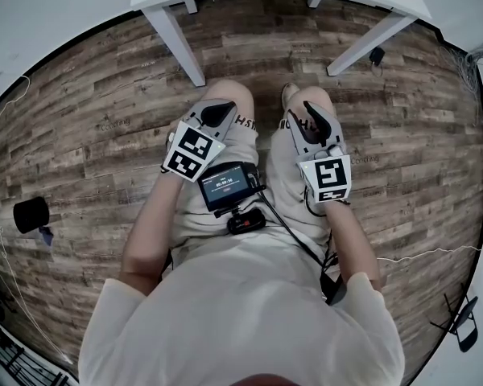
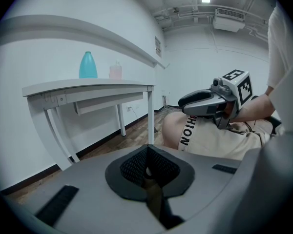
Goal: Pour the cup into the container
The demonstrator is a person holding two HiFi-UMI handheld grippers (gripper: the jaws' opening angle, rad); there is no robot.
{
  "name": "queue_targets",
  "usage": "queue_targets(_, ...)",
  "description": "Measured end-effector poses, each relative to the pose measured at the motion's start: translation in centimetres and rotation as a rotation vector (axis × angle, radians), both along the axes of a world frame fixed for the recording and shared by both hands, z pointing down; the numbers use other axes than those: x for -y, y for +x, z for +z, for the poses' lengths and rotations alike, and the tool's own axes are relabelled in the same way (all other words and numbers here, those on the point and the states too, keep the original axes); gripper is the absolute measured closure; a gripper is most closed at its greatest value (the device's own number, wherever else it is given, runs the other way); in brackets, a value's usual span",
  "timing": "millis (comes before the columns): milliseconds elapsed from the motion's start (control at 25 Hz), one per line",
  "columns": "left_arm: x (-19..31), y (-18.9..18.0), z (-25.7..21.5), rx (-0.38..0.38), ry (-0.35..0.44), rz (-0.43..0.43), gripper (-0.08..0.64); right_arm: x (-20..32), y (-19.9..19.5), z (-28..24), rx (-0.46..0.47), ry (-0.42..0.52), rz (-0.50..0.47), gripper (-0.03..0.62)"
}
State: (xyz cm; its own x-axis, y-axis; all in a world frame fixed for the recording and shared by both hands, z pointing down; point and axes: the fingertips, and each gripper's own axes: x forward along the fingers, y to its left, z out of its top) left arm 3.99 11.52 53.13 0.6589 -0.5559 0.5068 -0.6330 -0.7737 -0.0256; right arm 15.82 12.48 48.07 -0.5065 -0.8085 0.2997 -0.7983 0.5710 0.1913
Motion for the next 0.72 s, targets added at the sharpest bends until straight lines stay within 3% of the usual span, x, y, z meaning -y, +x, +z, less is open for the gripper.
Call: queue_targets(720, 0.13, 0.20, 0.00, 0.003, 0.003, 0.006, 0.550, 0.07, -0.04, 0.11, -0.021, -0.002, 0.001, 0.451)
